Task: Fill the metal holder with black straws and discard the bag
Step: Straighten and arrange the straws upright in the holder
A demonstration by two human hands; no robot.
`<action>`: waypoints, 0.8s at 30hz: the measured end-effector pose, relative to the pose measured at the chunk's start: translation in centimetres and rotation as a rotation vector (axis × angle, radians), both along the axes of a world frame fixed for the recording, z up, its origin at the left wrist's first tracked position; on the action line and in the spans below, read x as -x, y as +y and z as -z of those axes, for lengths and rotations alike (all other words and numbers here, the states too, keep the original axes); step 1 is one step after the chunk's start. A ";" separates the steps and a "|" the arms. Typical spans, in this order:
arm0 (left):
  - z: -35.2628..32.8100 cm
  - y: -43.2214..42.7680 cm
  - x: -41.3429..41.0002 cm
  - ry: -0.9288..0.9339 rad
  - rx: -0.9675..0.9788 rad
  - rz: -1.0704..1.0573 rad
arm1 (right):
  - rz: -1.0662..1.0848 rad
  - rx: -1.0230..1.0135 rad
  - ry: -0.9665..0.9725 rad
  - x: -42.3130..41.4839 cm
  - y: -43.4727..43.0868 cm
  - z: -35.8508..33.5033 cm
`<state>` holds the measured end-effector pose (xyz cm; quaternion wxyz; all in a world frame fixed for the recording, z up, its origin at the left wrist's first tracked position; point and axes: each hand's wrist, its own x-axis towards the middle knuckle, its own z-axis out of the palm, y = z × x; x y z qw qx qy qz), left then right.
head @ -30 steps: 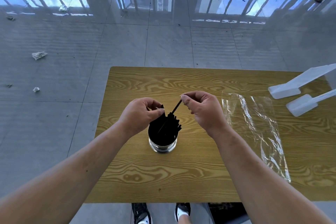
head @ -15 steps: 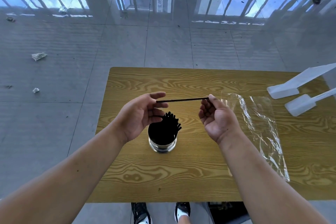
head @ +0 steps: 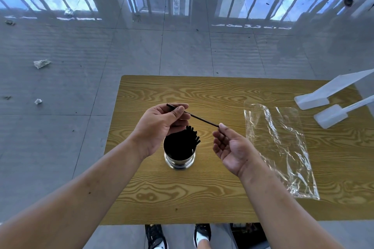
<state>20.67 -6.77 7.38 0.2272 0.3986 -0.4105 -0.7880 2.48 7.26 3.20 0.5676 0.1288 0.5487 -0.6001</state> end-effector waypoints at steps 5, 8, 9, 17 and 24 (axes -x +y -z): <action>0.7 -0.5 -0.7 -0.113 0.001 -0.097 | 0.084 0.229 0.058 -0.1 -0.1 -1.6; 1.2 -0.7 -1.2 -0.125 -0.110 -0.190 | 0.026 0.339 0.235 -0.7 -0.7 -3.2; 1.4 -0.8 -1.3 -0.106 -0.149 -0.214 | -0.004 0.358 0.308 -1.0 -0.9 -3.7; 1.6 -1.2 -1.5 -0.153 -0.157 -0.168 | -0.082 0.424 0.559 -2.1 -1.9 -5.4; 3.6 -1.8 -3.7 -0.667 0.485 0.071 | -0.231 0.341 0.995 1.2 -1.6 -6.7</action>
